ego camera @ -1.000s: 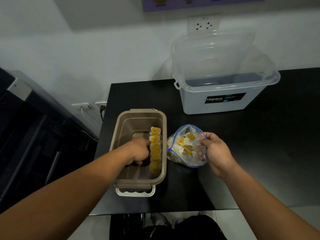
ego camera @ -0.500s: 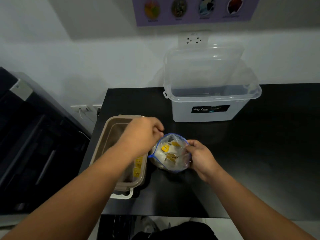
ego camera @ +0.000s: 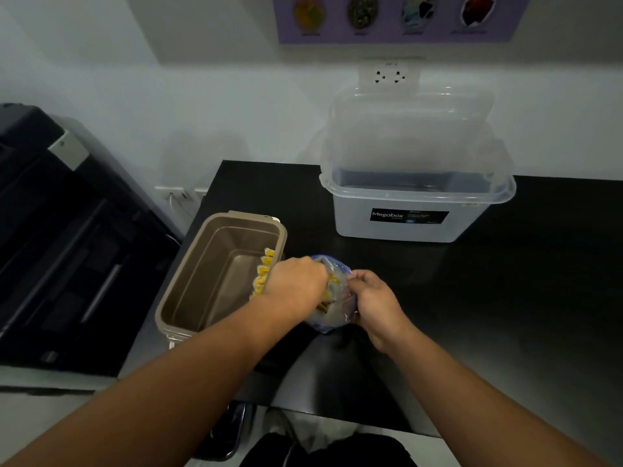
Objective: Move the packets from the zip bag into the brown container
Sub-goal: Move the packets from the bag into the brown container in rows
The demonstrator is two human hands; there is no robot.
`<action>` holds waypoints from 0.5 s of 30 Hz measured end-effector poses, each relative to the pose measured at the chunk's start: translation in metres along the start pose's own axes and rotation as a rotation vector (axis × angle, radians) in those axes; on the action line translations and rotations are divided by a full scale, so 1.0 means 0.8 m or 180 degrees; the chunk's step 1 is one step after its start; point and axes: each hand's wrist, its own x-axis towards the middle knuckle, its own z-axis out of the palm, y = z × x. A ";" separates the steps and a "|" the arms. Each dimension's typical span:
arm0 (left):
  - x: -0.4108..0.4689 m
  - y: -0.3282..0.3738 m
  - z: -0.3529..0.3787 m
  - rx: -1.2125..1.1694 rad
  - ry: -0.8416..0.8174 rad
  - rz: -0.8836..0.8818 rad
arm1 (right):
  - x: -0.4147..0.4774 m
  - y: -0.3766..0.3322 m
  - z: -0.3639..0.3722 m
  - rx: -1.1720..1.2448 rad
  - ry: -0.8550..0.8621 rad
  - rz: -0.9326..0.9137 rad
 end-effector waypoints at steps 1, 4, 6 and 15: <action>-0.001 -0.002 -0.003 -0.0127 0.0027 -0.0025 | 0.000 0.000 0.000 0.0045 0.0020 -0.0001; -0.007 -0.015 -0.015 -0.0666 0.0160 -0.0119 | 0.003 -0.002 0.004 0.0183 0.0122 -0.0047; -0.015 -0.028 -0.027 -0.1035 0.0348 -0.0148 | 0.006 -0.001 0.009 0.0216 0.0220 -0.0085; -0.072 -0.140 -0.083 -0.1197 0.0863 -0.0087 | 0.014 0.002 0.041 0.0340 0.0716 -0.0246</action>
